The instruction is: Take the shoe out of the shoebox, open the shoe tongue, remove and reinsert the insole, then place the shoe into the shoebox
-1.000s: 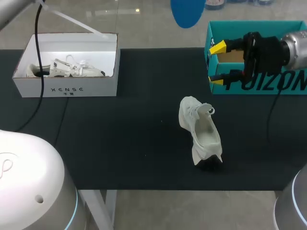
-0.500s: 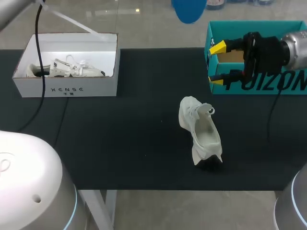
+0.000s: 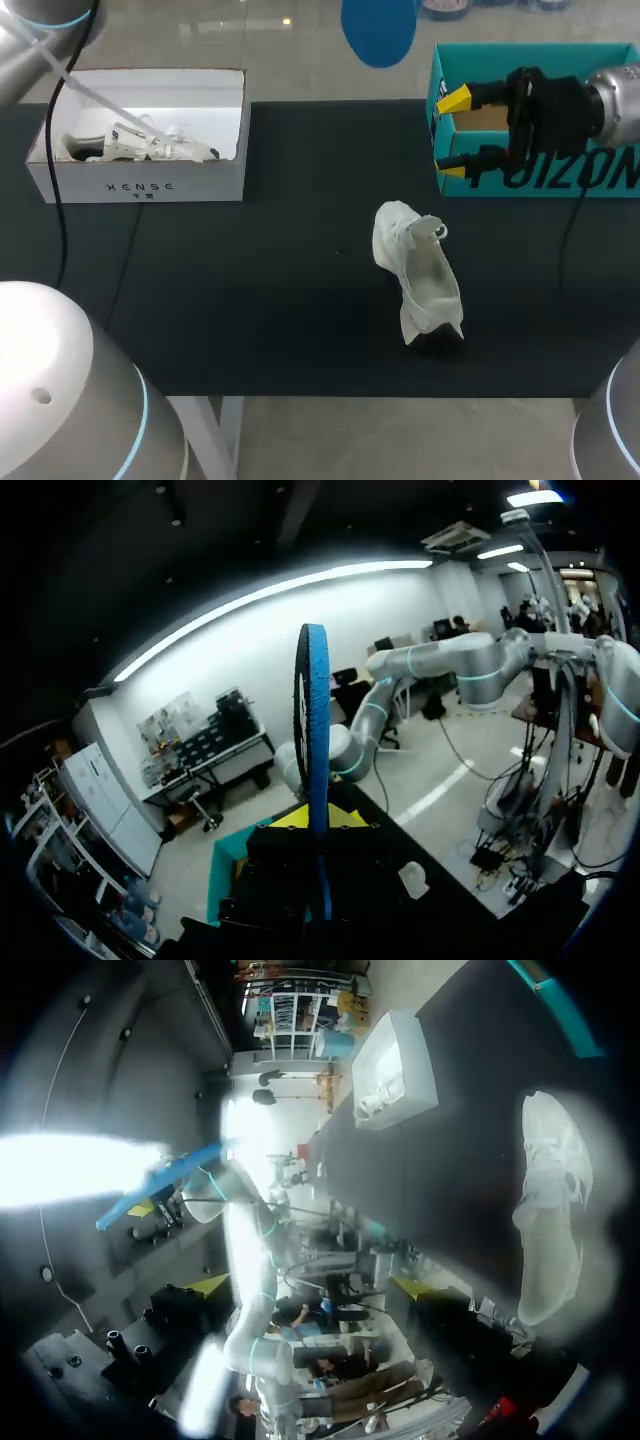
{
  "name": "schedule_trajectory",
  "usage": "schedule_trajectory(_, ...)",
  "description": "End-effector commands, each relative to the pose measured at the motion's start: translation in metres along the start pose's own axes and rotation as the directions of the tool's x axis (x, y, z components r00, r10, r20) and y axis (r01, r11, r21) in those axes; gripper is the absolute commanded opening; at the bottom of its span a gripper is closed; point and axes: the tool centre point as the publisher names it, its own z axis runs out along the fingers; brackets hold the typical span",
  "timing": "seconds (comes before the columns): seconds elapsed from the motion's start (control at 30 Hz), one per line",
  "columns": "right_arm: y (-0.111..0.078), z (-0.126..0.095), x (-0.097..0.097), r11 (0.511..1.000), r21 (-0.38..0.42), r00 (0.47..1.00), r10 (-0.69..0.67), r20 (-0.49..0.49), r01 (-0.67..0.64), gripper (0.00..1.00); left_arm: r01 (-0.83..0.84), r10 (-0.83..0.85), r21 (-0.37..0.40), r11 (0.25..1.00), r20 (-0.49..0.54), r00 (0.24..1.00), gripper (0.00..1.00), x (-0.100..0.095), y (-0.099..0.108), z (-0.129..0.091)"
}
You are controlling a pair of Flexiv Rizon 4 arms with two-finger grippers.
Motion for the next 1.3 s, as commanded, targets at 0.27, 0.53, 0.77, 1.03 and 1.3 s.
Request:
schedule_trajectory(0.27,0.001,0.001,0.0,1.0,0.0,1.0,0.001,0.001,-0.001,1.0,0.008,-0.013,0.101,0.995,0.046,0.999,0.0,0.054,0.042,0.012)
schedule_trajectory(0.53,0.001,0.001,0.0,1.0,0.0,1.0,0.001,0.001,-0.001,1.0,-0.039,0.037,0.01,0.999,0.158,0.987,0.0,0.08,0.057,0.027)
schedule_trajectory(0.77,0.001,0.001,0.0,1.0,0.0,1.0,0.001,0.001,-0.001,1.0,-0.039,0.037,0.01,0.999,0.158,0.987,0.0,0.08,0.057,0.027)
schedule_trajectory(1.03,0.001,0.001,0.0,1.0,0.0,1.0,0.001,0.001,-0.001,1.0,-0.039,0.037,0.01,0.999,0.158,0.987,0.0,0.08,0.057,0.027)
schedule_trajectory(1.3,0.001,0.001,0.0,1.0,0.0,1.0,0.001,0.001,-0.001,1.0,-0.039,0.037,0.01,0.999,0.158,0.987,0.0,0.08,0.057,0.027)
